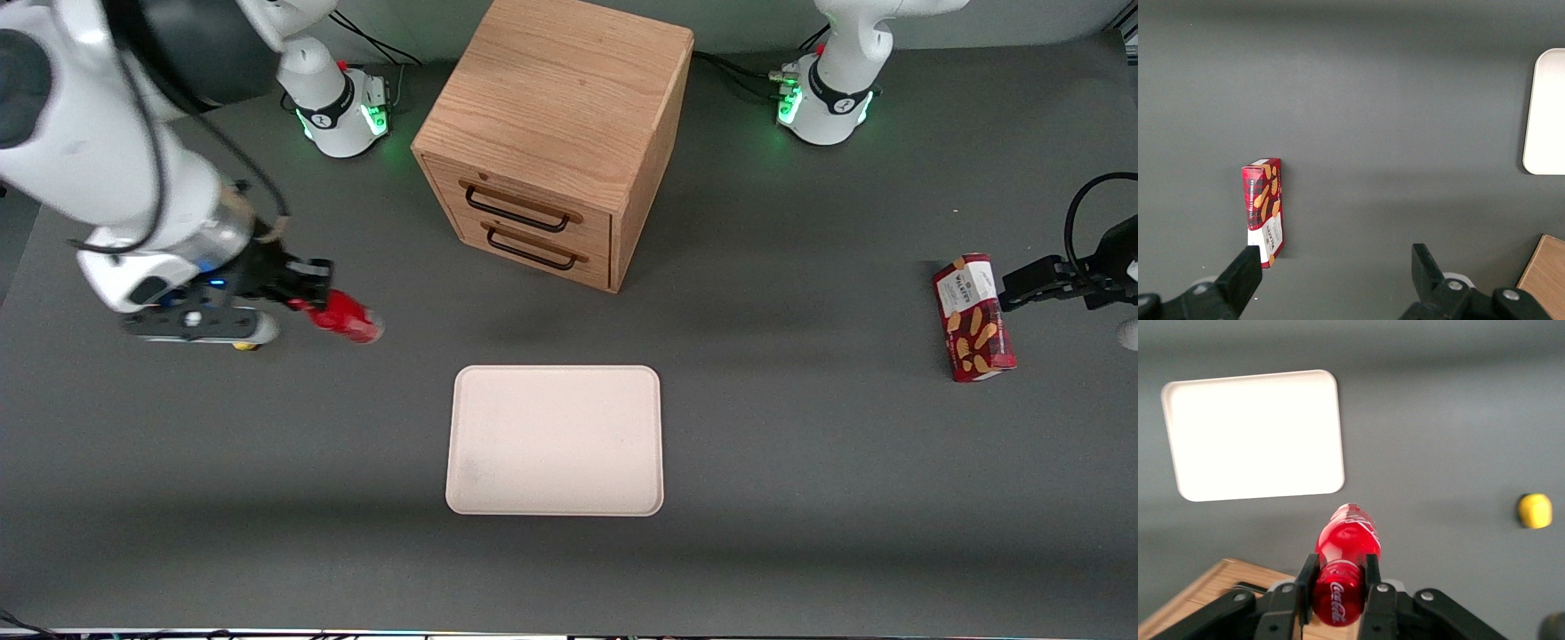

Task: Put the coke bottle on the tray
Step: 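Lift the bottle and carry it toward the white tray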

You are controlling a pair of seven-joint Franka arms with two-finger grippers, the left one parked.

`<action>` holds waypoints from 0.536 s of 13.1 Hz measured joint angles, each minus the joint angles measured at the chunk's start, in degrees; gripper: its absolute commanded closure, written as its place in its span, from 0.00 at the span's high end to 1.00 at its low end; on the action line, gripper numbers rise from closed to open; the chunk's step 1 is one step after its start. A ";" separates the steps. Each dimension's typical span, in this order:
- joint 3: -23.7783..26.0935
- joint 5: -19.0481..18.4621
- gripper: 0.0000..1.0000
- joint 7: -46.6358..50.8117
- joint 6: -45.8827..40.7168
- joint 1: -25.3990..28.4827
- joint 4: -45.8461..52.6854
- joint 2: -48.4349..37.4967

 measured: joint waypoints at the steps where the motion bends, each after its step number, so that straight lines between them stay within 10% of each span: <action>1: 2.01 0.01 0.00 3.98 0.00 0.39 2.15 1.64; 7: 7.00 -0.01 0.00 9.23 0.83 -0.49 6.91 6.17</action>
